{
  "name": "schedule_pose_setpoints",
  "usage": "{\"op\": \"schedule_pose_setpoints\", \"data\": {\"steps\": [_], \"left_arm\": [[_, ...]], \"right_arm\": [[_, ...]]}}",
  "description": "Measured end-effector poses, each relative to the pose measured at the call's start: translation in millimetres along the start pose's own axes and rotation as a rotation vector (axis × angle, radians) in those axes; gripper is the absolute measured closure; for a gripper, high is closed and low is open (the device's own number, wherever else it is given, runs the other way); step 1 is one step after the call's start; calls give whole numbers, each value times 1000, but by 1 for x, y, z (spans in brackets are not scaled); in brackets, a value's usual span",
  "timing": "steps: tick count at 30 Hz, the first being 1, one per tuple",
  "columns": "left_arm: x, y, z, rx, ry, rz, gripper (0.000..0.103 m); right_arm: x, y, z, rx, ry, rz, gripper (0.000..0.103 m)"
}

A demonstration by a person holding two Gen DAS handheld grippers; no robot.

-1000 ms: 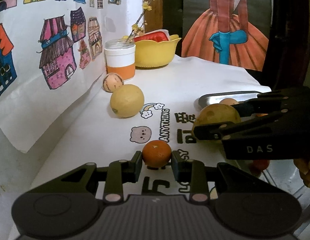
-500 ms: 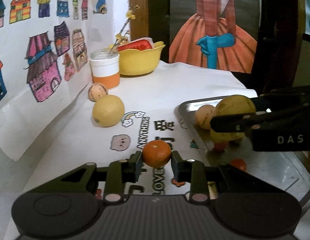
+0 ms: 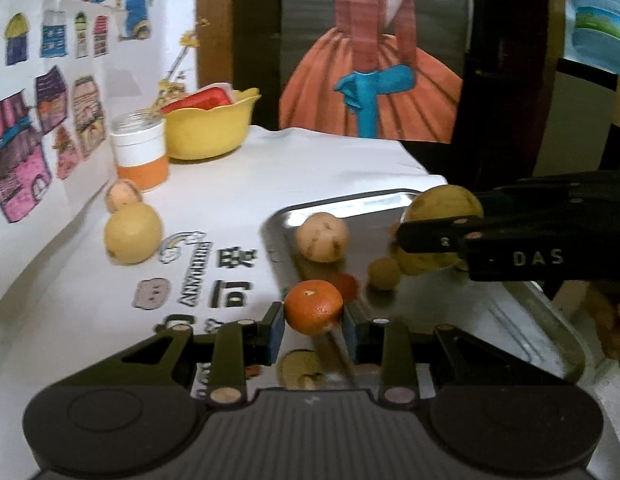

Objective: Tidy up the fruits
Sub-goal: 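Carry the green pear with the right tool while the left tool carries the tangerine toward the tray, then lower the green pear with the right tool while the left tool lowers the tangerine onto the tray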

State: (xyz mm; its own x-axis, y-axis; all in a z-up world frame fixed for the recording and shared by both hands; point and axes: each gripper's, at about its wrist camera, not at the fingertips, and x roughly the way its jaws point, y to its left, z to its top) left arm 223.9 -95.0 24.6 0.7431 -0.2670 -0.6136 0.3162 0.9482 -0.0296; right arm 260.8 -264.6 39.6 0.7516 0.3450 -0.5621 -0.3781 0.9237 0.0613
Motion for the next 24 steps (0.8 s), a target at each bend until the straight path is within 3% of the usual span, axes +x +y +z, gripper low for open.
{"op": "schedule_pose_setpoints", "data": {"steps": [11,24], "left_arm": [[3,-33,-6,49,20,-81,69],[5,-55,-19,88,47,-124,69]], "right_arm": [[-10,-16,-17,31,24,-27,49],[-18,-24,-32,56,41,-31,49]]}}
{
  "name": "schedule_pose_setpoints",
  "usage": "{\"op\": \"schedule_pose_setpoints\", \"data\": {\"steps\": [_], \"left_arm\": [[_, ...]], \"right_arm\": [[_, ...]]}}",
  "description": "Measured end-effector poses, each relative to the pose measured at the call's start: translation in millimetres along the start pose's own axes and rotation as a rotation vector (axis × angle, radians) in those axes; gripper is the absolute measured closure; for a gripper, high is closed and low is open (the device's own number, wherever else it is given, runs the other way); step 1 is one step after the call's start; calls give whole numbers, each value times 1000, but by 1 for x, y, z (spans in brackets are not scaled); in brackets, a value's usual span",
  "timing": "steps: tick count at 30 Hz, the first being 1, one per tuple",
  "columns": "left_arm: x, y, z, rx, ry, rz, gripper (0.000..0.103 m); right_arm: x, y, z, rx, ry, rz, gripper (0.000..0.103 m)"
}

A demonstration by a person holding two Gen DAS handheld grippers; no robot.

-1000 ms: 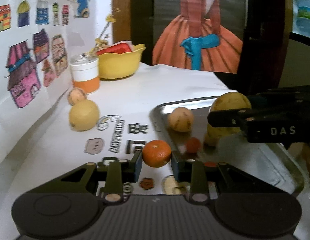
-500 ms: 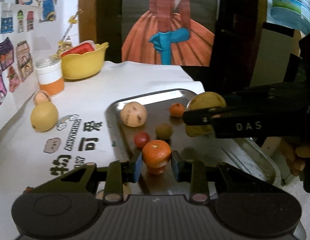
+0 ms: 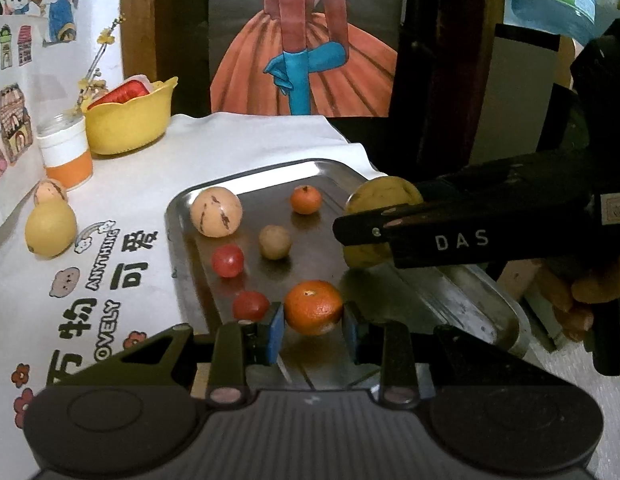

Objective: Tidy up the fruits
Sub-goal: 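Lower the green pear with the right tool while the left tool lowers the tangerine onto the tray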

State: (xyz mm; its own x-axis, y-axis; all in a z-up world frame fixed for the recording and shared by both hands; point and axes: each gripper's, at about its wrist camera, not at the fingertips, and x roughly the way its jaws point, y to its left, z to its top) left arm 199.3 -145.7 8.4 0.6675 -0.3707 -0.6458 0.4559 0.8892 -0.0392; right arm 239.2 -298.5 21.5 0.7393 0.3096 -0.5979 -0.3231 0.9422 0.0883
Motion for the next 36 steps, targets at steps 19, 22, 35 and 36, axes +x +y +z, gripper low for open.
{"op": "schedule_pose_setpoints", "data": {"steps": [19,22,35,36], "left_arm": [[8,-3,-4,6,28,9,69],[8,-3,-4,6,28,9,69],[7,-2,-5,3,28,10,68],[7,-1,-5,3,29,9,68]], "right_arm": [[-5,-2,-6,17,-5,9,48],[-8,0,-8,14,-6,7,48],[-14,0,-22,38,8,3,48],[-14,-1,-24,41,10,2,48]]}}
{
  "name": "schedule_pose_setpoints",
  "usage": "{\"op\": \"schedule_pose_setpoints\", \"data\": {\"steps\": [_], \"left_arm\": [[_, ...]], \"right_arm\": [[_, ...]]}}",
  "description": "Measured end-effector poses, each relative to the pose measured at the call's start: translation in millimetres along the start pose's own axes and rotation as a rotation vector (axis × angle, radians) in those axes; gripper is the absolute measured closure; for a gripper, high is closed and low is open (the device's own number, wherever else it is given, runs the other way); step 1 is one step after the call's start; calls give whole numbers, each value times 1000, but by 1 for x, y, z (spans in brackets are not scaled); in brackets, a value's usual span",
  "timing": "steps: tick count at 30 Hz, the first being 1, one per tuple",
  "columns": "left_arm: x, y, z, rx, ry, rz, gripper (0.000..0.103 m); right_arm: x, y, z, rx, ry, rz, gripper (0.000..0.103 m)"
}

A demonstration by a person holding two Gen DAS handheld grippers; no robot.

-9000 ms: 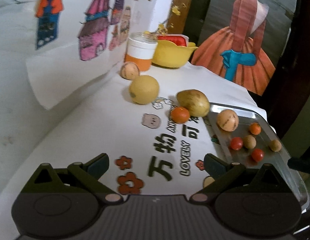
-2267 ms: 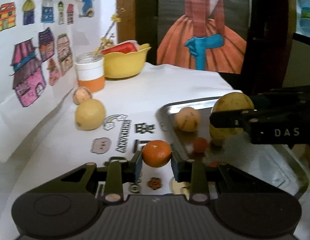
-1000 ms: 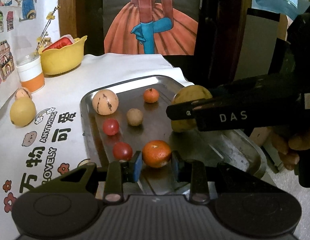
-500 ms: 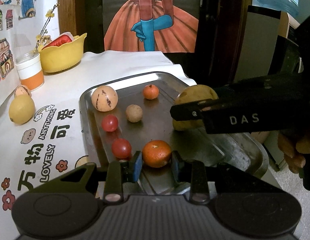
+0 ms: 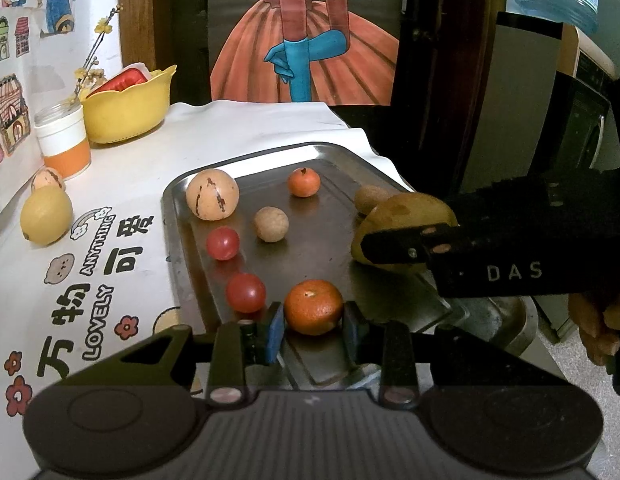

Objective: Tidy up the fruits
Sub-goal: 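Lower the green pear with the right tool while the left tool lowers the tangerine onto the tray, then open the right tool over the tray while the left tool releases the tangerine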

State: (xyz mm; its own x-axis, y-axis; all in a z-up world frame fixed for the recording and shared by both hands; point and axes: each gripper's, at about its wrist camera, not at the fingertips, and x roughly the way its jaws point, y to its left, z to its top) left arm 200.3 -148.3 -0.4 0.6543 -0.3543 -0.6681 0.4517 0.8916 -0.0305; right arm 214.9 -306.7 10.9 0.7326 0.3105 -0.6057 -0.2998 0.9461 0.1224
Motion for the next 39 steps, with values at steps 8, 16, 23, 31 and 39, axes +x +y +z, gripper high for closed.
{"op": "schedule_pose_setpoints", "data": {"steps": [8,16,23,31,39], "left_arm": [[-2,0,-3,-1,7,3,68],[-7,0,-4,-4,6,16,63],[-14,1,-2,-5,-18,27,49],[-25,3,-3,-11,-37,37,37],[-43,10,-6,-31,-76,64,19]], "right_arm": [[-2,-2,-7,20,10,2,48],[-4,-3,-9,33,8,-6,48],[-12,-2,-9,43,-3,-16,43],[-23,-4,-8,66,-24,-33,28],[-34,-3,-11,90,-47,-45,14]]}}
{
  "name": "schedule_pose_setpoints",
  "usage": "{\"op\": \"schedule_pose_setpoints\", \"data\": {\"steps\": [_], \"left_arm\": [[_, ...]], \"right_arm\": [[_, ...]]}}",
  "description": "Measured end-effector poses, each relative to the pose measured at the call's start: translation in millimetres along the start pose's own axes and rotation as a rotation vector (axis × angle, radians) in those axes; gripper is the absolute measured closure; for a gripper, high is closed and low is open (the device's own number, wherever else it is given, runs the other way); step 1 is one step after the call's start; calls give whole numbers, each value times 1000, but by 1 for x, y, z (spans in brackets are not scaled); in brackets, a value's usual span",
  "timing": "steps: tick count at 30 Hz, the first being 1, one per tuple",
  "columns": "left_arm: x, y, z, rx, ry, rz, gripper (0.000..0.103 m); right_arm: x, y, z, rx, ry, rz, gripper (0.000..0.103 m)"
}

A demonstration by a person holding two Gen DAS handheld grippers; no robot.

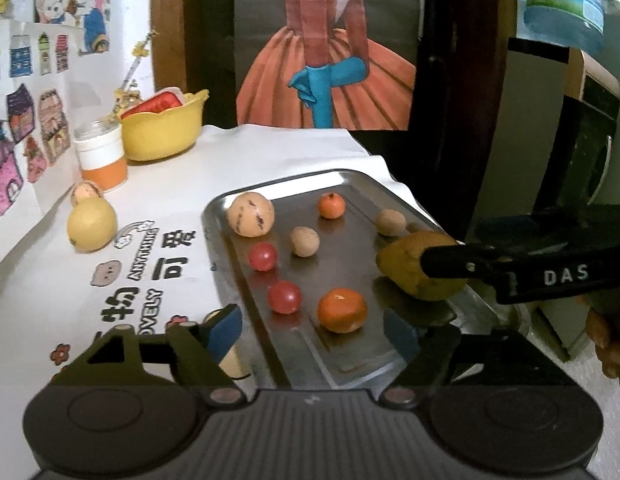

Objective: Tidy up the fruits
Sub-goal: 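Open the right tool over the tray while the left tool releases the tangerine, then lift both tools away from the tray toward the lemon and brown fruit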

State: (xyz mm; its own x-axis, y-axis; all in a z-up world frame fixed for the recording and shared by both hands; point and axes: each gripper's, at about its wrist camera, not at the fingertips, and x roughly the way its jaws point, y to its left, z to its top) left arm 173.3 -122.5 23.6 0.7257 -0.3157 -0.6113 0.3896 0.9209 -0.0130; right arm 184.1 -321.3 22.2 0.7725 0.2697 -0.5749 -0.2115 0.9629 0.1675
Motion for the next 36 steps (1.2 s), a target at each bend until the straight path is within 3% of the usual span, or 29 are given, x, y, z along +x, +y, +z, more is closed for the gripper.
{"op": "schedule_pose_setpoints", "data": {"steps": [9,16,28,36], "left_arm": [[-17,19,-3,-62,-27,36,8],[-30,36,-10,-105,-42,67,1],[-52,66,-28,-169,-45,116,1],[-65,93,-40,-199,-39,173,1]], "right_arm": [[-9,5,-3,6,-14,-15,2],[-16,17,-7,-6,3,-21,1],[-29,60,-22,-62,51,-10,1],[-25,103,-30,-86,83,59,1]]}}
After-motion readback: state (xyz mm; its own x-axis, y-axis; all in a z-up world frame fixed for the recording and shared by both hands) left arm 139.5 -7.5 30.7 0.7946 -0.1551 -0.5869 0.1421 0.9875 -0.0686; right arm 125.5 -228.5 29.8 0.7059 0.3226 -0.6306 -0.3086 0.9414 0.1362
